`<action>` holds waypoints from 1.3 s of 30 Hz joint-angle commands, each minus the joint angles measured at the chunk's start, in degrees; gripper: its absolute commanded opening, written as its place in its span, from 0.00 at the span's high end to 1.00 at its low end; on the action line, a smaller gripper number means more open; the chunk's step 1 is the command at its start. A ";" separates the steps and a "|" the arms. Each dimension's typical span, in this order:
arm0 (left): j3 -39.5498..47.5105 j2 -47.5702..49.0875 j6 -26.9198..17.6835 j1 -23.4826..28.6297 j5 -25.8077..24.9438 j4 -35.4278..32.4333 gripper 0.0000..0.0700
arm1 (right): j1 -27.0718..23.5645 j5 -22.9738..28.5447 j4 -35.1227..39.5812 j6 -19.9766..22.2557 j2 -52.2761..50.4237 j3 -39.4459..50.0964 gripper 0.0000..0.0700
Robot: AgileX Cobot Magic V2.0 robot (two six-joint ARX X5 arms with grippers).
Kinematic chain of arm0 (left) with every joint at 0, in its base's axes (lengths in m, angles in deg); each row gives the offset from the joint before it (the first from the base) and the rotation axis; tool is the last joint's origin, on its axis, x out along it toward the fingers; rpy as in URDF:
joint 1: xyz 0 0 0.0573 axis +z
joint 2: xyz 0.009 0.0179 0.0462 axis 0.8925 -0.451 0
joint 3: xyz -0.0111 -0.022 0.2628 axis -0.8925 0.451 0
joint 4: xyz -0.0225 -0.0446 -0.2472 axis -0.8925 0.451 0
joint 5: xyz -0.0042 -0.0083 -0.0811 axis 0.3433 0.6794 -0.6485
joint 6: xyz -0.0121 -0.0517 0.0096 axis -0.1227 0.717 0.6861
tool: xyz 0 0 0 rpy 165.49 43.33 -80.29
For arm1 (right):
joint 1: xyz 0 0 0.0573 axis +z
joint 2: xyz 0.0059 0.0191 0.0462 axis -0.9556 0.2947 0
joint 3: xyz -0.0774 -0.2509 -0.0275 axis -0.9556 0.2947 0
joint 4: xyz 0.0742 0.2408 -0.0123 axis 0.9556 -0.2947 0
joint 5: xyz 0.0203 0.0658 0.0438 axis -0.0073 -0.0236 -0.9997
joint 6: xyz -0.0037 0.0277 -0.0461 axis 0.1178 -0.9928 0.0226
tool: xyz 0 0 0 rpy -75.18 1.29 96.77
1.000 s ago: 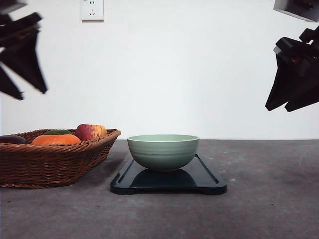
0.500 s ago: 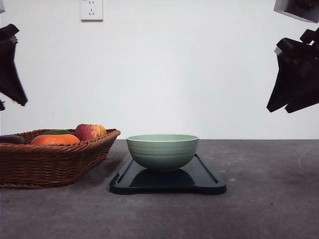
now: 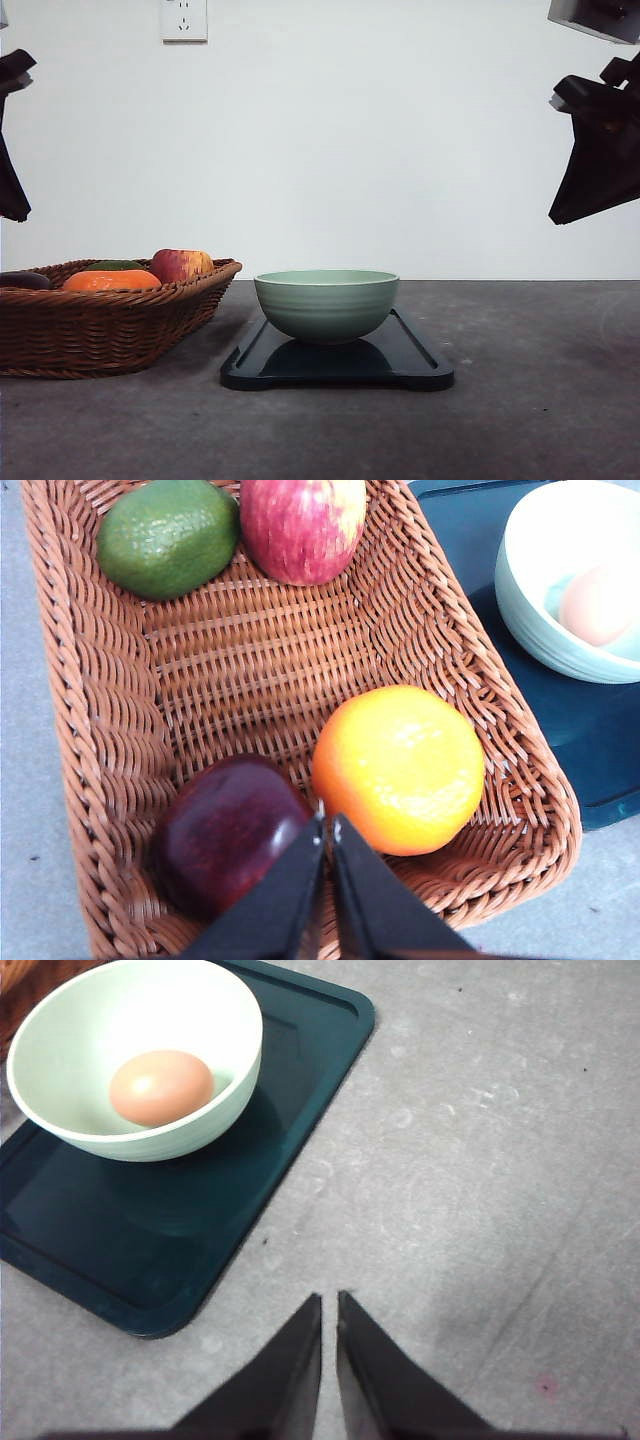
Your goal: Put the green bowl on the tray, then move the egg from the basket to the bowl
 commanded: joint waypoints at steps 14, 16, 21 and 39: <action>12.16 17.81 1.92 6.51 0.27 -13.22 1.00 | 0.24 0.02 0.59 0.31 0.44 -0.46 0.97; 17.27 23.29 2.95 7.50 0.43 -17.25 1.00 | 0.24 0.02 0.59 0.31 0.44 -0.46 0.97; 27.88 38.45 5.77 8.63 5.03 -20.69 1.00 | 0.24 0.02 0.59 0.31 0.44 -0.46 0.97; 37.99 55.87 8.83 12.36 8.35 -14.87 1.00 | 0.24 0.02 0.59 0.31 0.44 -0.46 0.97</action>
